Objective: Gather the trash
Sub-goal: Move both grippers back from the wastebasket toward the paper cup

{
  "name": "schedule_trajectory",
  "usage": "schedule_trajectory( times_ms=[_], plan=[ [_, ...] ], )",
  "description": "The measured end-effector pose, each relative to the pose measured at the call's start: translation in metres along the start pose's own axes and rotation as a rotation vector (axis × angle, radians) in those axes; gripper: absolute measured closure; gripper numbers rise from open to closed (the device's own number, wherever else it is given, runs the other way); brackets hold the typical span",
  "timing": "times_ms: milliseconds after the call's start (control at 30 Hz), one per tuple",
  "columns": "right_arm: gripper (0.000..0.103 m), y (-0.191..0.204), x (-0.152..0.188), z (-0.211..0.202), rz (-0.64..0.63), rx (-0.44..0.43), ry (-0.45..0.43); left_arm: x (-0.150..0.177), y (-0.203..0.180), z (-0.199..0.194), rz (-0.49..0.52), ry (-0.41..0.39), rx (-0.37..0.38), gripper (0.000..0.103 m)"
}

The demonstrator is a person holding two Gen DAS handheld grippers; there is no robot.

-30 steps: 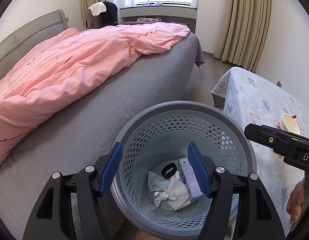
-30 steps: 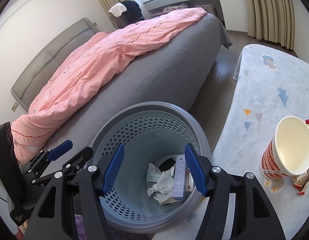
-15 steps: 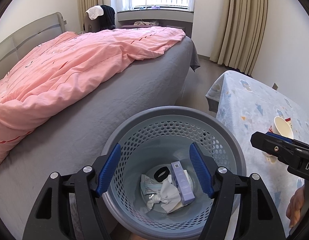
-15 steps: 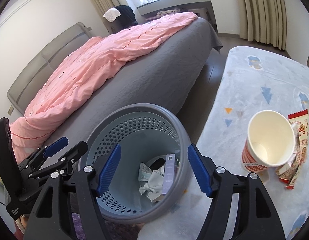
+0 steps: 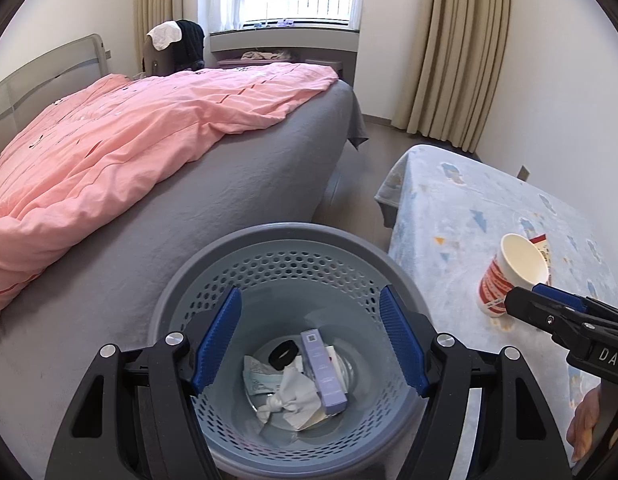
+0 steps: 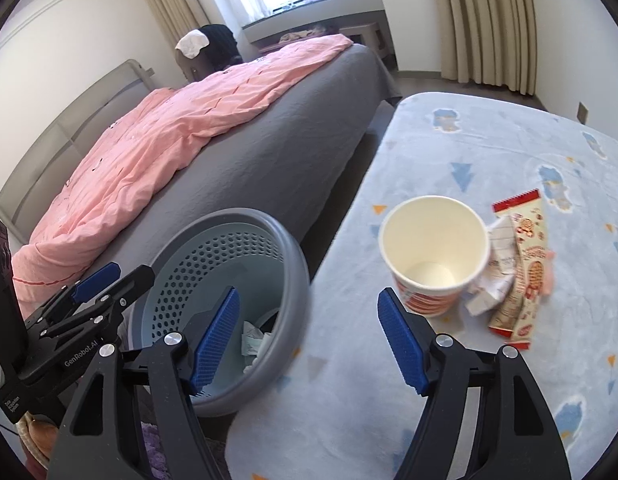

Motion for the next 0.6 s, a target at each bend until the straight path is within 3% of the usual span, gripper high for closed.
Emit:
schedule_trajectory(
  times_ms=[600],
  plan=[
    [0.03, -0.076, 0.024, -0.055, 0.064, 0.162, -0.014, 0.001, -0.056, -0.007, 0.051, -0.022, 0.089, 0.034]
  ],
)
Point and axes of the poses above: each gripper's, at about its wrist camera, not at the fingertips, and z roughly the way its jaws point, y to its left, x to its underside, the point moved 5 cm from there along z, roughly the way its jaws point, and after that the axes turned 3 degrees about -y, right-handed, at the moved point
